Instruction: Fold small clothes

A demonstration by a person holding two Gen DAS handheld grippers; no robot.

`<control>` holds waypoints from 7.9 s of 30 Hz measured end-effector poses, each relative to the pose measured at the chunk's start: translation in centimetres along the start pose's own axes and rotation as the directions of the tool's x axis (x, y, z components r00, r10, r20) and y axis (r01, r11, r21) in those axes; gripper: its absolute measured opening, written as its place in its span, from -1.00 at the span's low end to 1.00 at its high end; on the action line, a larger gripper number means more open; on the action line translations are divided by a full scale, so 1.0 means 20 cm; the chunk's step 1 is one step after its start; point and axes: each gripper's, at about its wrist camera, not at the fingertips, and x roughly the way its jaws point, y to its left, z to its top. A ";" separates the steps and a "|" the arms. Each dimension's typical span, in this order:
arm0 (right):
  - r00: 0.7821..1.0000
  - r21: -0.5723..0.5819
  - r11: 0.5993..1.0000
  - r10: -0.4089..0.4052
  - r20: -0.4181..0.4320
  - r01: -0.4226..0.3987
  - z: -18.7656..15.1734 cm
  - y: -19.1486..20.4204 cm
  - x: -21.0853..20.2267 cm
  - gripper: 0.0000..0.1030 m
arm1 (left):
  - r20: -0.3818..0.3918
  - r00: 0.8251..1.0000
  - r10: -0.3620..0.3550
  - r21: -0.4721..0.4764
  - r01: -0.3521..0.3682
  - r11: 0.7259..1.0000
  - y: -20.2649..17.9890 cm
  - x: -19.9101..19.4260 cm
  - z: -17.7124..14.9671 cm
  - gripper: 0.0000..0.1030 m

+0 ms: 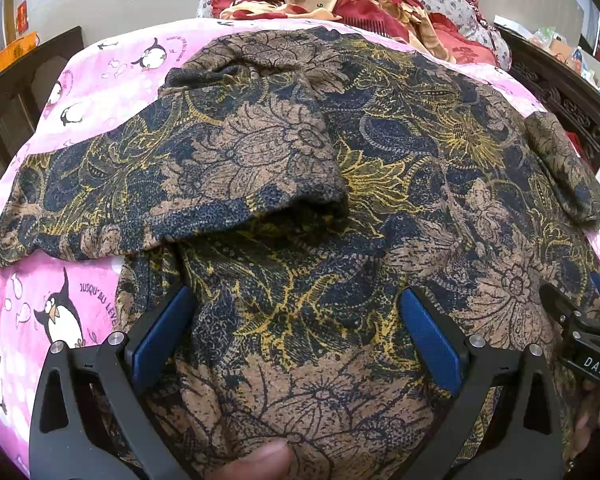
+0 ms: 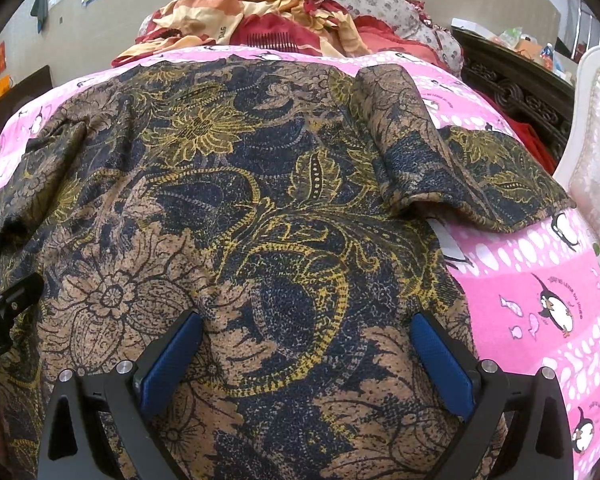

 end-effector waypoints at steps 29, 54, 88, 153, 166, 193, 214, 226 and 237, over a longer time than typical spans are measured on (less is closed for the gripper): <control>0.999 -0.024 0.999 -0.044 -0.004 0.044 0.00 0.03 0.01 1.00 | -0.009 1.000 0.021 0.007 -0.021 1.000 -0.03 -0.01 0.00 0.99; 0.999 -0.026 0.998 -0.049 0.002 0.049 0.00 0.03 0.01 1.00 | 0.133 0.960 -0.247 -0.604 0.276 0.748 1.34 -0.07 0.14 0.99; 0.999 -0.028 0.998 -0.053 0.004 0.053 -0.01 0.04 0.00 1.00 | 0.340 0.925 0.168 -0.437 -0.002 0.899 1.42 -0.69 0.51 -0.91; 0.639 -0.083 0.633 0.758 -0.131 -0.769 0.43 0.90 0.21 -0.07 | 0.146 0.987 -0.071 -0.292 0.112 0.950 0.49 -0.25 -0.16 0.52; 0.645 -0.023 0.646 0.764 0.035 -0.763 0.54 0.45 0.08 -0.88 | 0.135 0.990 -0.053 -0.282 0.089 0.955 0.47 -0.25 -0.15 0.52; 0.975 0.074 0.986 0.160 -0.156 -0.150 0.59 -0.53 0.27 -0.93 | 0.112 0.993 -0.030 -0.273 0.060 0.960 0.46 -0.24 -0.14 0.52; 0.940 0.005 0.941 0.337 -0.045 -0.337 0.40 -0.38 0.17 0.05 | -0.019 0.996 0.087 -0.161 -0.089 0.983 0.42 0.11 0.46 0.06; 0.962 0.077 0.959 0.274 0.015 -0.274 0.58 -0.37 0.38 0.05 | -0.028 0.998 0.049 -0.095 -0.052 0.994 0.25 0.32 0.60 0.28; 0.977 -0.085 0.974 0.210 -0.029 -0.212 0.34 -0.22 0.21 0.71 | 0.017 0.999 0.048 -0.015 -0.048 0.999 0.25 0.11 0.27 0.53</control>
